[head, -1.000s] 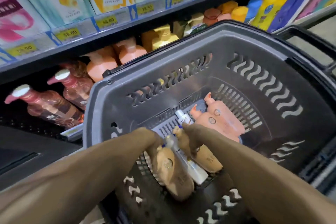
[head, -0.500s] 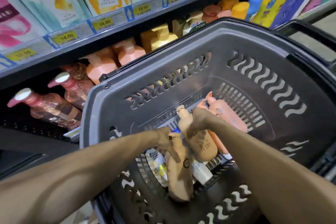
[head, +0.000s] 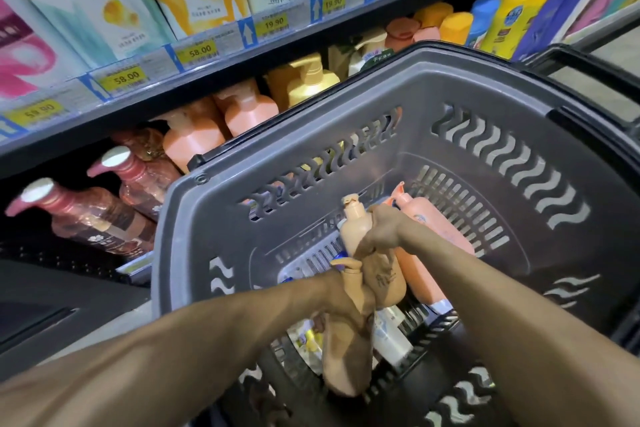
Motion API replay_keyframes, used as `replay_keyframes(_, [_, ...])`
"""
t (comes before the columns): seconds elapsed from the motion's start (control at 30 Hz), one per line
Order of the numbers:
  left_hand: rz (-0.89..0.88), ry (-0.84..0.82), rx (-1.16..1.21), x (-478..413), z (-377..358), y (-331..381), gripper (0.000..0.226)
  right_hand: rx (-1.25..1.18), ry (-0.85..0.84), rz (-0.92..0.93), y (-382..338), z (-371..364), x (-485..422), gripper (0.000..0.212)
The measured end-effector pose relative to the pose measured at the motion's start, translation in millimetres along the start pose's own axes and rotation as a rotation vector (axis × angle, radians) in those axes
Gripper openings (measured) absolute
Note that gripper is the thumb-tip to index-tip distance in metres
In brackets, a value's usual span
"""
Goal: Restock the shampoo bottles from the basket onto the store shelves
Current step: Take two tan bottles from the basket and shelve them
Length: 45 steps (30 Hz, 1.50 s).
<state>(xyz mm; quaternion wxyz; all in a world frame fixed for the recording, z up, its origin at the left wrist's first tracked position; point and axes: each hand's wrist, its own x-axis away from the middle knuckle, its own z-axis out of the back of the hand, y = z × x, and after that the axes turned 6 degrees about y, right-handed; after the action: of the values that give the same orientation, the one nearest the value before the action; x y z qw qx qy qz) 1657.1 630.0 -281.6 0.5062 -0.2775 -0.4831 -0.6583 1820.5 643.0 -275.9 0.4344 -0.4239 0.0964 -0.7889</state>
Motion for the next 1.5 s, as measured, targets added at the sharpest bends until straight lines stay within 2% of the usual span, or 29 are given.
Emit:
replay_keyframes(0.07, [-0.003, -0.004, 0.015, 5, 22, 6, 0.073, -0.046, 0.008, 0.036, -1, 6, 2, 0.079])
replay_keyframes(0.13, [-0.051, 0.127, 0.034, 10, 51, 5, 0.065, -0.112, 0.014, 0.041, 1, 12, 1, 0.084])
replay_keyframes(0.2, [-0.079, 0.31, 0.1, 16, 78, 1, 0.067, -0.163, 0.019, 0.059, -6, 20, 10, 0.071])
replay_keyframes(0.3, [-0.169, 0.325, 0.17, 28, 98, 3, 0.062, -0.258, 0.066, 0.083, -16, 35, 25, 0.055])
replay_keyframes(0.4, [-0.29, 0.3, 0.201, 40, 98, 8, 0.06, -0.334, 0.103, 0.084, -23, 55, 38, 0.058])
replay_keyframes(0.57, [-0.43, 0.504, 0.289, 64, 108, 18, 0.088, -0.423, 0.286, 0.06, -24, 88, 62, 0.068])
replay_keyframes(0.63, [-0.458, 0.554, 0.355, 90, 113, 22, 0.081, -0.487, 0.371, 0.045, -29, 98, 80, 0.075])
replay_keyframes(0.7, [-0.467, 0.554, 0.523, 115, 117, 23, 0.073, -0.545, 0.413, 0.056, -38, 107, 100, 0.08])
replay_keyframes(0.83, [-0.488, 0.53, 0.72, 181, 129, 35, 0.066, -0.608, 0.496, 0.097, -72, 136, 157, 0.074])
replay_keyframes(0.97, [-0.444, 0.614, 0.858, 262, 148, 62, 0.062, -0.548, 0.567, 0.114, -111, 177, 224, 0.084])
replay_keyframes(1.07, [-0.397, 0.652, 0.888, 333, 166, 87, 0.071, -0.559, 0.6, 0.132, -144, 216, 279, 0.09])
replay_keyframes(1.17, [-0.396, 0.65, 0.944, 413, 181, 111, 0.062, -0.613, 0.608, 0.18, -185, 265, 339, 0.084])
replay_keyframes(1.27, [-0.43, 0.665, 0.974, 495, 195, 135, 0.066, -0.665, 0.58, 0.237, -231, 320, 400, 0.075])
replay_keyframes(1.43, [-0.522, 0.727, 1.005, 613, 218, 162, 0.033, -0.669, 0.53, 0.32, -308, 386, 481, 0.069])
replay_keyframes(1.5, [-0.556, 0.77, 1.047, 649, 225, 172, 0.029, -0.664, 0.527, 0.338, -338, 399, 508, 0.071])
